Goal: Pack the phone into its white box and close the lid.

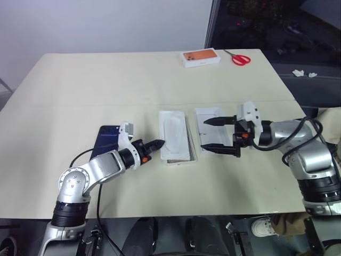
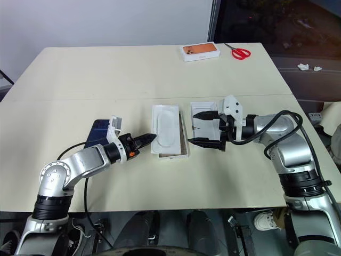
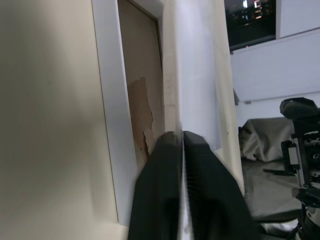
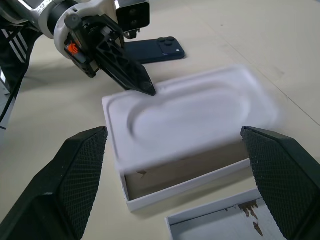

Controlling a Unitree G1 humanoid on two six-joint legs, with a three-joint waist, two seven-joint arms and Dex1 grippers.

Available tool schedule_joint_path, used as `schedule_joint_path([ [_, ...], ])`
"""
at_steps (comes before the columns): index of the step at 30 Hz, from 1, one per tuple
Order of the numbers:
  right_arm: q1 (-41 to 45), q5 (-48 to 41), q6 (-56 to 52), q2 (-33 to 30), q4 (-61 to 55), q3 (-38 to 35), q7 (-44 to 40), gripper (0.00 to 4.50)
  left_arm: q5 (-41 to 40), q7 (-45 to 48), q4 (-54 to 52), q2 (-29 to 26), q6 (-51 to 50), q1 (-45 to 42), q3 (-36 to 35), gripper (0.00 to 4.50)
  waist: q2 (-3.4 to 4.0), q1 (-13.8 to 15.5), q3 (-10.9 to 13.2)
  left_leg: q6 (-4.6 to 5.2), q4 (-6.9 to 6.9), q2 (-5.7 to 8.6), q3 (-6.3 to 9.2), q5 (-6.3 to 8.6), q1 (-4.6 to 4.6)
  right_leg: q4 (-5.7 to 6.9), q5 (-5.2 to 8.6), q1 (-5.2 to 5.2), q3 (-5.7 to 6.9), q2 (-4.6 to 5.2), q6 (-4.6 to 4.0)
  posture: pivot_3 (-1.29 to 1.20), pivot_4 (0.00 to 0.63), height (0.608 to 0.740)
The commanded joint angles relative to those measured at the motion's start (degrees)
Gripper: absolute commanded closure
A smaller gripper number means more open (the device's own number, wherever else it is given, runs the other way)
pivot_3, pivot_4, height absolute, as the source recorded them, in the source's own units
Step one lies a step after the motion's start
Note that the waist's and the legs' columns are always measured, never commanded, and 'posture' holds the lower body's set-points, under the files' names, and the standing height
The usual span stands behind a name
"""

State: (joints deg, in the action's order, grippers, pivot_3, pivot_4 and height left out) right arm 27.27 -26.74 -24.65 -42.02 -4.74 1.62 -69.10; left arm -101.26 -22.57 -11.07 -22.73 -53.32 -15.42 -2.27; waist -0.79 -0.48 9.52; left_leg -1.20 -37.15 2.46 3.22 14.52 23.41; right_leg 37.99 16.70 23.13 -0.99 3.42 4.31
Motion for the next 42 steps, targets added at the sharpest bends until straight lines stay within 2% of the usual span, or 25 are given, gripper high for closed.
schedule_joint_path([
  [1, 1.01, -0.04, 0.93, 0.16, -1.11, -0.54, 0.20, 0.00, -0.19, 0.49, -2.27, 0.17, -0.15, -0.31, 0.62, 2.15, 0.00, 0.01, 0.00, 0.00, 0.00, 0.00, 0.00, 0.00, 0.00, 0.00, 0.00, 0.00, 0.00, 0.00, 0.00, 0.00, 0.150, 0.740],
  [2, 1.01, -0.06, 0.85, 0.19, -1.13, -0.57, 0.23, 0.00, 0.16, 0.66, -2.30, -0.18, -0.19, -0.46, 0.48, 1.67, 0.00, 0.01, 0.00, 0.00, 0.00, 0.00, 0.00, 0.00, 0.00, 0.00, 0.00, 0.00, 0.00, 0.00, 0.00, 0.00, 0.150, 0.740],
  [7, 1.07, 0.12, 0.96, 0.27, -0.75, -0.66, 0.27, 0.00, -0.65, 1.85, -2.42, -2.94, -0.97, -0.97, -0.53, 1.67, 0.00, -0.08, 0.00, 0.00, 0.01, 0.00, 0.00, 0.00, 0.00, 0.00, 0.00, 0.00, 0.00, -0.01, 0.00, 0.00, 0.150, 0.740],
  [10, 1.81, 0.26, 0.77, 0.95, -0.32, -0.86, 1.03, 0.00, -0.82, 3.90, -2.91, -7.03, -1.35, -1.85, -3.06, 1.67, -0.01, -0.09, 0.01, 0.00, 0.00, 0.00, 0.01, 0.00, 0.00, 0.00, 0.00, 0.00, 0.01, -0.01, 0.00, 0.00, 0.150, 0.740],
  [14, 4.48, -0.92, -1.22, 3.45, -0.98, -1.04, 3.76, 0.00, 6.98, 16.71, -7.39, -13.90, -1.49, -1.23, -6.57, 1.67, 0.00, -0.36, 0.04, 0.00, 0.03, -0.02, 0.00, 0.00, 0.00, 0.00, 0.01, 0.04, -0.01, -0.05, -0.01, 0.00, 0.150, 0.740],
  [17, 6.37, 0.22, -1.71, 6.30, -0.63, -0.41, 7.31, 0.78, 19.31, 29.21, -10.86, -17.24, 3.77, 1.12, -7.31, 1.63, 0.03, -0.20, 0.04, -0.10, 0.05, -0.02, 0.00, -0.06, -0.01, -0.02, 0.01, 0.02, 0.00, -0.07, -0.02, 0.00, 0.150, 0.740],
  [19, 6.65, 3.74, -0.05, 6.39, -0.96, 2.51, 7.78, 1.71, 24.22, 35.89, -11.43, -18.66, 6.10, 3.07, -8.10, 1.63, 0.03, -0.11, 0.05, -0.12, 0.06, -0.01, -0.04, -0.07, 0.00, -0.04, 0.02, 0.00, -0.01, -0.06, -0.02, 0.00, 0.150, 0.740],
  [21, 6.52, 11.03, 5.88, 6.69, -0.50, 8.10, 8.58, 2.77, 30.86, 42.18, -10.83, -18.93, 11.33, 5.45, -9.34, 1.63, 0.04, -0.16, 0.05, -0.11, 0.07, -0.01, -0.02, -0.07, 0.00, -0.09, 0.02, -0.01, 0.01, -0.05, -0.03, 0.00, 0.150, 0.740],
  [23, 7.66, 16.52, 7.29, 8.50, 0.25, 13.30, 10.73, 3.62, 37.22, 47.61, -10.73, -20.24, 15.30, 7.94, -9.77, 1.63, 0.02, -0.34, 0.06, -0.09, 0.11, -0.02, -0.05, -0.05, 0.01, -0.10, 0.02, 0.04, 0.00, -0.04, -0.03, 0.00, 0.150, 0.740],
  [24, 8.19, 20.11, 8.83, 8.58, 0.71, 16.31, 11.02, 4.20, 38.43, 49.83, -10.98, -20.56, 16.07, 8.92, -10.22, 1.63, 0.05, -0.41, 0.08, -0.08, 0.12, -0.05, -0.05, -0.05, 0.01, -0.10, 0.02, 0.05, 0.00, -0.06, -0.03, 0.00, 0.150, 0.740],
  [25, 8.69, 23.71, 10.77, 8.52, 1.29, 19.03, 11.29, 4.44, 39.49, 52.12, -11.36, -20.38, 17.52, 9.86, -10.90, 1.63, 0.06, -0.32, 0.08, -0.08, 0.16, -0.05, -0.05, -0.05, 0.00, -0.09, 0.02, 0.06, -0.01, -0.06, -0.03, 0.00, 0.150, 0.740],
  [27, 9.82, 27.71, 12.84, 9.73, 2.04, 22.60, 11.83, 4.44, 39.63, 57.00, -12.32, -19.96, 19.18, 11.32, -12.22, 1.63, 0.06, -0.28, 0.09, -0.08, 0.15, -0.05, -0.04, -0.05, 0.01, -0.09, 0.02, 0.09, 0.00, -0.05, -0.03, 0.00, 0.150, 0.740],
  [32, 11.84, 32.71, 15.48, 12.02, 3.93, 27.25, 10.75, 4.44, 39.24, 61.50, -13.68, -20.57, 18.17, 13.04, -14.33, 1.63, 0.03, -0.15, 0.11, -0.04, 0.13, -0.05, -0.01, -0.02, 0.02, -0.10, 0.02, 0.06, 0.02, -0.02, -0.03, 0.00, 0.150, 0.740],
  [38, 14.26, 39.82, 19.39, 12.70, 8.23, 31.78, 9.55, 4.44, 40.38, 62.42, -12.88, -19.90, 17.55, 13.34, -15.77, 1.63, 0.03, -0.32, 0.11, -0.03, 0.14, -0.05, 0.02, -0.01, 0.02, -0.10, 0.02, 0.06, 0.06, -0.01, -0.02, 0.00, 0.150, 0.740],
  [42, 14.81, 40.45, 18.88, 15.56, 11.07, 31.51, 10.30, 4.44, 41.24, 61.84, -13.89, -18.72, 17.46, 13.42, -15.25, 1.63, 0.03, -0.44, 0.11, -0.03, 0.16, -0.06, 0.04, -0.01, -0.01, -0.08, 0.01, 0.07, 0.06, -0.04, -0.02, 0.00, 0.150, 0.740],
])
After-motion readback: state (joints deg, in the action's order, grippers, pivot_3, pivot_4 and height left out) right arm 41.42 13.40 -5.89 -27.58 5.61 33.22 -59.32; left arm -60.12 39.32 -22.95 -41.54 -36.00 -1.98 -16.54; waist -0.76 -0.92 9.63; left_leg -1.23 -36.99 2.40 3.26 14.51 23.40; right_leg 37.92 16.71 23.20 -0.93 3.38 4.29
